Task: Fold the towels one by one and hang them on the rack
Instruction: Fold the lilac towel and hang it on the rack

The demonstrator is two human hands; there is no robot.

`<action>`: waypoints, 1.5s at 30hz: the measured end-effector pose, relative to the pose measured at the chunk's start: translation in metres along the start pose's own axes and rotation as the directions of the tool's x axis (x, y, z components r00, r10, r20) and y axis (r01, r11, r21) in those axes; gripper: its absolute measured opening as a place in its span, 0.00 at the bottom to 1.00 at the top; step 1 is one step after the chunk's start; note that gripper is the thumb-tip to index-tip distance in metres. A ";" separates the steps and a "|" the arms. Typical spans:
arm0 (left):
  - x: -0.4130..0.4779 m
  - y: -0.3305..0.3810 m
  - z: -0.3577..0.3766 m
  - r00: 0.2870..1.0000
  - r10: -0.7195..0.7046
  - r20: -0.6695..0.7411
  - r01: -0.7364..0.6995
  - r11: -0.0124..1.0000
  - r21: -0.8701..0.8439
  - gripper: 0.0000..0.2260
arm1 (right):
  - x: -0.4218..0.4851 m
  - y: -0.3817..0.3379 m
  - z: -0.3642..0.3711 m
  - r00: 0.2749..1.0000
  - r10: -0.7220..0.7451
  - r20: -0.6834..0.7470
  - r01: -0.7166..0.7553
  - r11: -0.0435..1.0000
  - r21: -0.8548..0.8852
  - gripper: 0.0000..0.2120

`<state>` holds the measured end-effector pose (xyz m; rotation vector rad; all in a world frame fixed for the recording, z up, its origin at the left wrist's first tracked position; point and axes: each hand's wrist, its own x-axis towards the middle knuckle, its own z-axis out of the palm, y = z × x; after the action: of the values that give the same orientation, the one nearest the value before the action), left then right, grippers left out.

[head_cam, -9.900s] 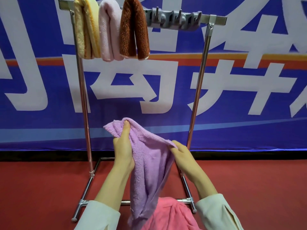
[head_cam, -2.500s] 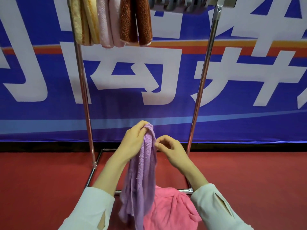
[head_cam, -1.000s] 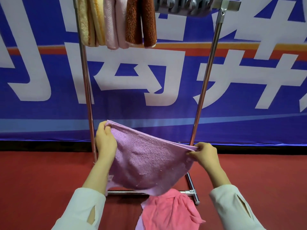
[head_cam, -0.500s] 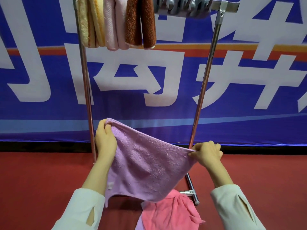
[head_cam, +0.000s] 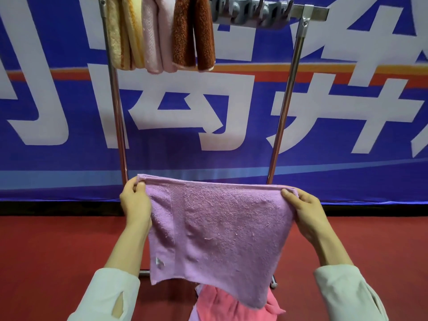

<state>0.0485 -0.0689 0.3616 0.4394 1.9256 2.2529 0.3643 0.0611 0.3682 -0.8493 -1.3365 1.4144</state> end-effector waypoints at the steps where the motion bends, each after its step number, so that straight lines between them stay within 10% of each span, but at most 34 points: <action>1: -0.001 0.001 0.000 1.000 0.007 0.003 -0.007 1.000 -0.008 0.12 | -0.001 -0.001 -0.001 1.000 -0.007 0.001 0.006 1.000 0.003 0.08; 13: -0.011 0.008 0.002 0.987 0.107 0.118 -0.103 0.994 -0.038 0.15 | -0.002 -0.004 -0.002 0.986 -0.068 -0.150 0.036 0.979 -0.201 0.09; 22: -0.030 0.016 0.007 0.962 0.156 0.224 -0.200 0.961 0.189 0.12 | -0.011 -0.023 0.012 0.999 0.046 0.007 -0.046 0.991 0.125 0.11; 30: -0.079 0.035 0.038 0.684 0.419 0.597 -0.601 0.787 0.136 0.13 | -0.030 -0.034 0.055 0.911 0.037 0.410 -0.036 0.999 -0.011 0.15; 37: -0.105 0.037 0.045 0.666 0.323 0.672 -0.477 0.877 0.052 0.08 | -0.031 -0.031 0.078 0.882 -0.264 0.391 0.439 0.762 -0.476 0.08; 45: -0.110 0.036 0.049 0.741 0.230 0.631 -0.313 0.950 0.021 0.08 | -0.029 -0.028 0.085 0.945 -0.237 0.227 0.308 0.878 -0.366 0.07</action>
<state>0.1713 -0.0612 0.3898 1.3738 1.7104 1.7717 0.2974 0.0057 0.4044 -0.7646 -1.8442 1.0262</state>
